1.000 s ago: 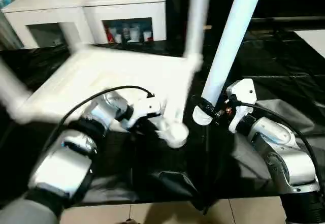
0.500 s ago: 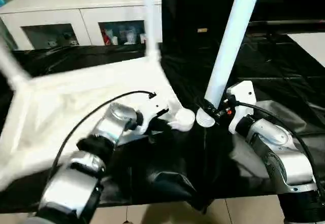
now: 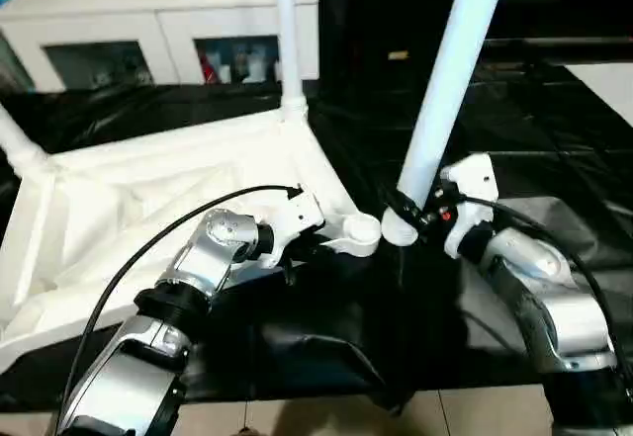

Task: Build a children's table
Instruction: Insert table leg to table base

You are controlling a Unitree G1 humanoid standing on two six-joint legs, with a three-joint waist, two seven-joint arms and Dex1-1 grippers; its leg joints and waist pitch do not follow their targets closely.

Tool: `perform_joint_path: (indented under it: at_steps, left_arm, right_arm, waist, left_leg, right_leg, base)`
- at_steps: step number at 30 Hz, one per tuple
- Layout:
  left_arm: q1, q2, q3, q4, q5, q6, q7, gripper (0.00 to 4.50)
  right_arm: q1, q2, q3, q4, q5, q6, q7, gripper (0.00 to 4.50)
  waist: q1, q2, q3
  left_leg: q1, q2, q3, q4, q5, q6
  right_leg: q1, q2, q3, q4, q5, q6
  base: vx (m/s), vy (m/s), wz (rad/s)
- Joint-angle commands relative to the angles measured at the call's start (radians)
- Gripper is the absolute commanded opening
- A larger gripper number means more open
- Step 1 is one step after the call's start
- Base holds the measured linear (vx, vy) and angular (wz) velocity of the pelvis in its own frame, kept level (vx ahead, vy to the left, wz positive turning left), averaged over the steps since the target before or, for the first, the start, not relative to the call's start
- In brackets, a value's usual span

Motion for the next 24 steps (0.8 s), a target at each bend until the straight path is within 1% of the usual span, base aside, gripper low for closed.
perform_joint_path:
  at_steps: [1,2,3,4,5,8,13,17,18,19,21,22,23,24]
  left_arm:
    - [0.004,0.021,-0.008,-0.01,-0.005,0.0,-0.016,0.64]
    - [0.005,0.025,-0.009,-0.013,-0.006,0.004,-0.016,0.64]
    - [0.006,0.032,-0.013,-0.016,-0.004,0.005,-0.015,0.64]
    - [0.004,0.036,-0.014,-0.013,-0.003,0.001,-0.016,0.64]
    - [0.002,0.038,-0.012,-0.008,-0.005,0.001,-0.015,0.64]
    - [-0.001,0.045,-0.011,-0.005,-0.005,-0.003,-0.023,0.64]
    - [0.002,0.065,-0.024,-0.013,0.01,-0.004,-0.041,0.64]
    - [0.009,0.078,-0.05,-0.009,0.027,-0.013,-0.05,0.64]
    - [0.012,0.079,-0.052,-0.012,0.027,-0.011,-0.05,0.48]
    - [0.012,0.079,-0.052,-0.012,0.027,-0.011,-0.049,0.48]
    - [0.015,0.075,-0.044,-0.018,0.018,-0.004,-0.048,0.2]
    - [0.015,0.075,-0.043,-0.019,0.015,-0.006,-0.05,0.2]
    - [0.014,0.074,-0.038,-0.022,0.006,-0.01,-0.053,0.02]
    - [0.014,0.075,-0.038,-0.022,0.006,-0.012,-0.053,0.02]
  right_arm:
    - [-0.01,-0.002,-0.002,-0.009,0.015,0.014,0.007,1.85]
    - [-0.01,-0.002,-0.002,-0.009,0.015,0.015,0.007,1.85]
    - [-0.009,-0.002,-0.001,-0.011,0.016,0.017,0.008,1.85]
    - [-0.009,-0.002,0.0,-0.012,0.016,0.018,0.008,1.85]
    - [-0.008,-0.001,-0.001,-0.013,0.017,0.019,0.008,1.85]
    - [-0.007,-0.001,-0.002,-0.015,0.017,0.02,0.009,1.85]
    - [-0.011,0.003,-0.004,-0.011,0.017,0.021,0.008,1.85]
    - [-0.02,0.009,-0.007,-0.004,0.018,0.02,0.006,1.85]
    - [-0.025,0.013,-0.011,-0.002,0.023,0.021,0.004,1.85]
    - [-0.026,0.014,-0.012,-0.002,0.024,0.021,0.004,1.85]
    - [-0.034,0.019,-0.018,0.001,0.033,0.026,0.005,1.85]
    - [-0.039,0.022,-0.023,0.003,0.045,0.033,0.01,1.85]
    - [-0.053,0.027,-0.027,0.01,0.078,0.058,0.036,1.84]
    - [-0.055,0.027,-0.027,0.011,0.082,0.061,0.04,1.84]
  waist:
    - [0.003,-0.019,-0.07]
    - [0.004,-0.02,-0.07]
    - [0.005,-0.018,-0.069]
    - [0.005,-0.019,-0.069]
    - [0.005,-0.018,-0.069]
    - [0.005,-0.019,-0.068]
    - [0.004,-0.019,-0.069]
    - [0.004,-0.019,-0.069]
    - [0.004,-0.018,-0.069]
    - [0.004,-0.019,-0.069]
    - [0.004,-0.019,-0.069]
    - [0.004,-0.019,-0.069]
    - [0.005,-0.016,-0.068]
    - [0.004,-0.017,-0.069]
  left_leg:
    - [0.01,0.021,0.007,-0.065,-0.174,0.065]
    - [0.009,0.021,0.007,-0.065,-0.175,0.064]
    - [0.01,0.021,0.006,-0.065,-0.179,0.06]
    - [0.009,0.021,0.006,-0.066,-0.185,0.057]
    - [0.01,0.02,0.006,-0.066,-0.185,0.055]
    - [0.01,0.02,0.006,-0.067,-0.188,0.049]
    - [0.009,0.02,0.006,-0.066,-0.181,0.048]
    - [0.009,0.02,0.006,-0.066,-0.184,0.048]
    - [0.01,0.02,0.006,-0.067,-0.185,0.046]
    - [0.01,0.02,0.006,-0.067,-0.187,0.046]
    - [0.01,0.02,0.006,-0.066,-0.187,0.046]
    - [0.011,0.02,0.007,-0.066,-0.188,0.046]
    - [0.011,0.02,0.006,-0.067,-0.19,0.045]
    - [0.01,0.02,0.006,-0.066,-0.191,0.047]
  right_leg:
    - [0.054,-0.048,0.036,-0.077,-0.195,-0.198]
    - [0.054,-0.049,0.036,-0.077,-0.195,-0.198]
    - [0.054,-0.049,0.036,-0.077,-0.2,-0.196]
    - [0.055,-0.05,0.036,-0.078,-0.208,-0.193]
    - [0.055,-0.05,0.036,-0.077,-0.21,-0.192]
    - [0.055,-0.05,0.037,-0.078,-0.216,-0.191]
    - [0.056,-0.049,0.037,-0.076,-0.203,-0.191]
    - [0.055,-0.05,0.037,-0.076,-0.201,-0.194]
    - [0.055,-0.05,0.037,-0.075,-0.205,-0.194]
    - [0.055,-0.05,0.037,-0.076,-0.207,-0.194]
    - [0.056,-0.051,0.037,-0.076,-0.214,-0.194]
    - [0.055,-0.05,0.037,-0.076,-0.215,-0.195]
    - [0.054,-0.05,0.037,-0.077,-0.219,-0.194]
    - [0.056,-0.05,0.037,-0.076,-0.215,-0.197]
  base:
    - [0.0,0.0,0.0]
    - [0.0,0.0,0.0]
    - [0.0,0.0,0.0]
    - [0.0,0.0,0.0]
    - [0.0,0.0,0.0]
    - [0.0,0.0,0.0]
    - [0.0,0.0,0.0]
    - [0.0,0.0,0.0]
    - [0.0,0.0,0.0]
    - [0.0,0.0,0.0]
    - [0.0,0.0,0.0]
    - [0.0,0.0,0.0]
    - [0.0,0.0,0.0]
    - [0.0,0.0,0.0]
